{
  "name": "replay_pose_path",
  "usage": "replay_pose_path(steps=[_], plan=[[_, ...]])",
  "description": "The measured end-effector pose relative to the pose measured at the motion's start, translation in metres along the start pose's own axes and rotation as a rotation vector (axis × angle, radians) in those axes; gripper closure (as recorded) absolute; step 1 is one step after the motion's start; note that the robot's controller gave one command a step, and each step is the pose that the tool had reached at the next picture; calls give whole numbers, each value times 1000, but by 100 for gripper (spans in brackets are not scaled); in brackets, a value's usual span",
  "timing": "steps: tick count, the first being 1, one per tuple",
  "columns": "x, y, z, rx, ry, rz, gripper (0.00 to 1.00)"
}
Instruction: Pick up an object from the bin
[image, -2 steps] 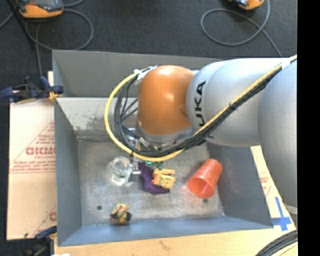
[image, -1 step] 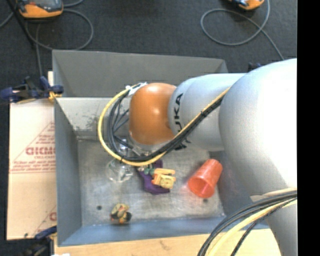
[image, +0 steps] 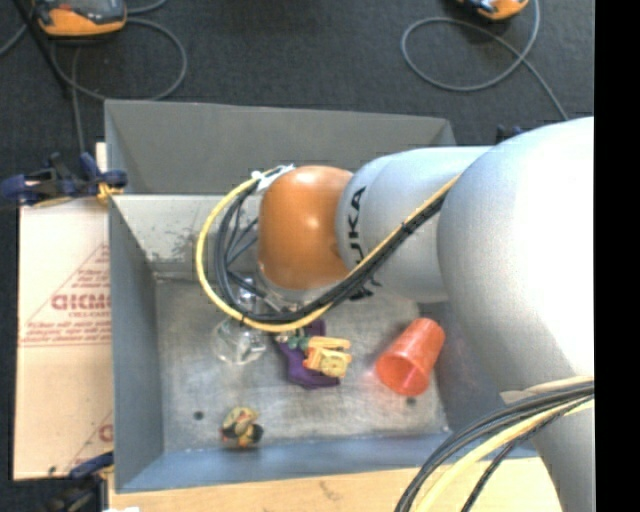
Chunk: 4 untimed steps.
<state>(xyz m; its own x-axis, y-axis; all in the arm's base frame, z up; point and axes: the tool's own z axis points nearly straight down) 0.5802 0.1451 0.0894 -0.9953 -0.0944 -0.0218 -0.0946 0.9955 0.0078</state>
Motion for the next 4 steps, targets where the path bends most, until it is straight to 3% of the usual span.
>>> replay_pose_path(steps=[2, 3, 4], plan=[[3, 0, -4, 0, -1, 4, 100], [6, 0, 0, 0, 7, 4, 0], [1, 0, -3, -1, -14, 6, 100]])
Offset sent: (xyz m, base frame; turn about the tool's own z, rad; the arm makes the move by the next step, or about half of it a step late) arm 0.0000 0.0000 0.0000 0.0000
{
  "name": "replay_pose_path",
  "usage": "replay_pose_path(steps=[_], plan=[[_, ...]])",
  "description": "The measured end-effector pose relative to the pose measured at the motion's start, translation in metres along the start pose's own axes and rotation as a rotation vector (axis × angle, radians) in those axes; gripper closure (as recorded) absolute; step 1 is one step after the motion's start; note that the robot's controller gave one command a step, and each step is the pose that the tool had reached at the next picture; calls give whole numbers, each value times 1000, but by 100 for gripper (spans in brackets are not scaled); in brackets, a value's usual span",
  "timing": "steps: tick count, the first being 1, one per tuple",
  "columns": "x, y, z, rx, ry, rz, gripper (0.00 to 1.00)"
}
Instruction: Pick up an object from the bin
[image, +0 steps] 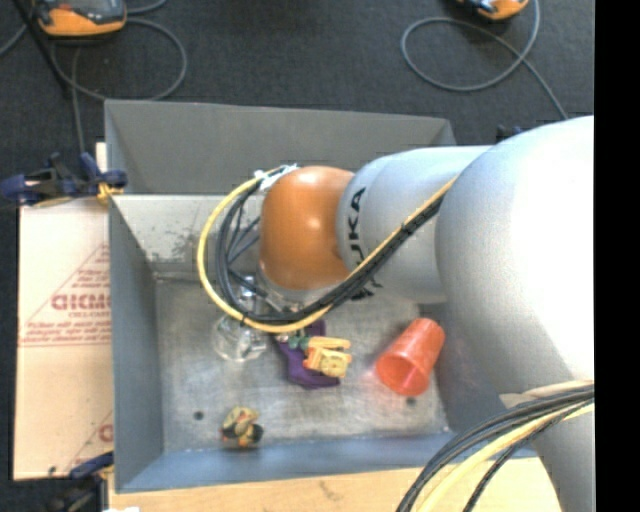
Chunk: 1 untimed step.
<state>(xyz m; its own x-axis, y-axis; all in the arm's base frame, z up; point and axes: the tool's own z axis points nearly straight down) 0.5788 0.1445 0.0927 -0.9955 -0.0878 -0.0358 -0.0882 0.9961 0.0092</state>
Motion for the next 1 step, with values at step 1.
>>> replay_pose_path(steps=[1], plan=[[0, 0, 0, 0, 0, 0, 100]])
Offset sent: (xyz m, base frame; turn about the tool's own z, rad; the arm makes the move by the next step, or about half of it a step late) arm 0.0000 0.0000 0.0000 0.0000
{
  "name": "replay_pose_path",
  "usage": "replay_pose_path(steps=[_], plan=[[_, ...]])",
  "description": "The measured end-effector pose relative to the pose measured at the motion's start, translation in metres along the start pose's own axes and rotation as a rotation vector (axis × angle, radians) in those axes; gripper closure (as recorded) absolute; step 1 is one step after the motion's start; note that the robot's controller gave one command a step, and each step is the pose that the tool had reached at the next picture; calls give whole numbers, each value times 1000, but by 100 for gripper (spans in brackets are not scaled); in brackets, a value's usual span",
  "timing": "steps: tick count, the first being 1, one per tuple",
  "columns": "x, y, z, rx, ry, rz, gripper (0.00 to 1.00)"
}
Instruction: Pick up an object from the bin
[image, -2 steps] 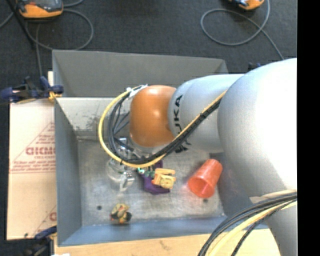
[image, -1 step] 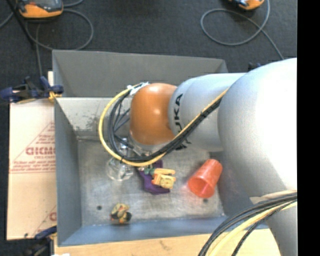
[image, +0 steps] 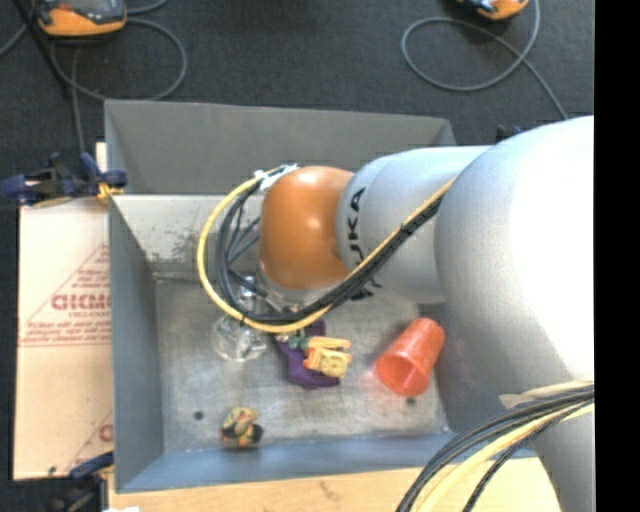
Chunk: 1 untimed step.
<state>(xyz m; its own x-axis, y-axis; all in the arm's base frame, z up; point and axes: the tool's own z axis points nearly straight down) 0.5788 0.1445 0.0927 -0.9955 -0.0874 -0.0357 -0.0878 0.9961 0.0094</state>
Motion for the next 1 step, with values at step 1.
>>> replay_pose_path(steps=[1], plan=[[0, 0, 0, 0, 0, 0, 100]])
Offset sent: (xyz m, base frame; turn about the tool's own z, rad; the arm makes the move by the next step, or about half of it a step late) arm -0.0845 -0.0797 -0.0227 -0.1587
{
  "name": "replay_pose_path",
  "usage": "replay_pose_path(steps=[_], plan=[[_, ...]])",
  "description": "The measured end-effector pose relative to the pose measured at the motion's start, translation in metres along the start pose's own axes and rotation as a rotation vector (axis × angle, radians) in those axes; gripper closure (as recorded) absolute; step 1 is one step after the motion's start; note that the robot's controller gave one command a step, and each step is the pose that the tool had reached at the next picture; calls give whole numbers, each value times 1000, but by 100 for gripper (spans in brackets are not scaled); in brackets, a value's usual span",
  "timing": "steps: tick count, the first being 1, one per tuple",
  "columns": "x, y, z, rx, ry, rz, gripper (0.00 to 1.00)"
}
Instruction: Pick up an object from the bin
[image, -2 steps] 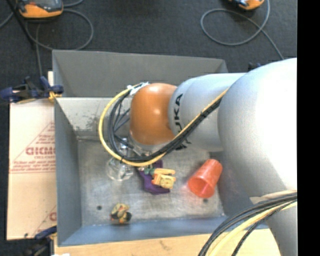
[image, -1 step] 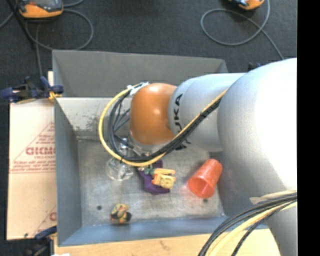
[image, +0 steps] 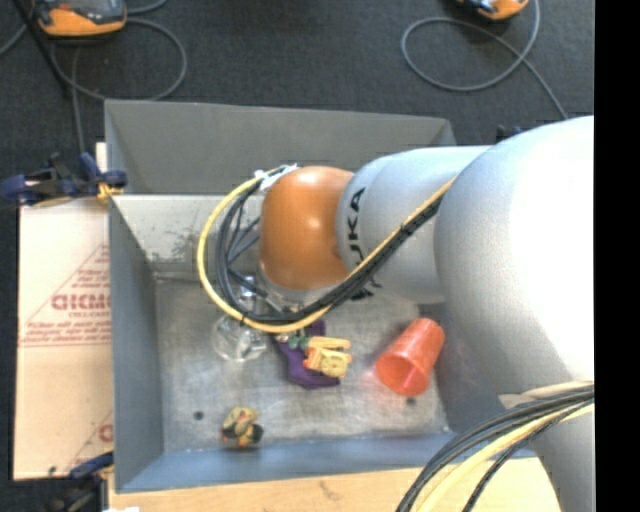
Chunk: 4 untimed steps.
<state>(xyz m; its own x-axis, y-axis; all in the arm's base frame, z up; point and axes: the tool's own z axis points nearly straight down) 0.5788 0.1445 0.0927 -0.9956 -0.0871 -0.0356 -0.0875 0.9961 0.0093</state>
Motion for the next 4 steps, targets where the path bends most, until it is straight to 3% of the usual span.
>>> replay_pose_path(steps=[1, 2, 3, 4], plan=[[32, -29, -1, -4, -24, -78, 0], [15, -16, 0, 10, 16, -45, 0], [28, -60, -14, 3, 21, -122, 0], [46, -90, -31, 10, 35, -172, 0]])
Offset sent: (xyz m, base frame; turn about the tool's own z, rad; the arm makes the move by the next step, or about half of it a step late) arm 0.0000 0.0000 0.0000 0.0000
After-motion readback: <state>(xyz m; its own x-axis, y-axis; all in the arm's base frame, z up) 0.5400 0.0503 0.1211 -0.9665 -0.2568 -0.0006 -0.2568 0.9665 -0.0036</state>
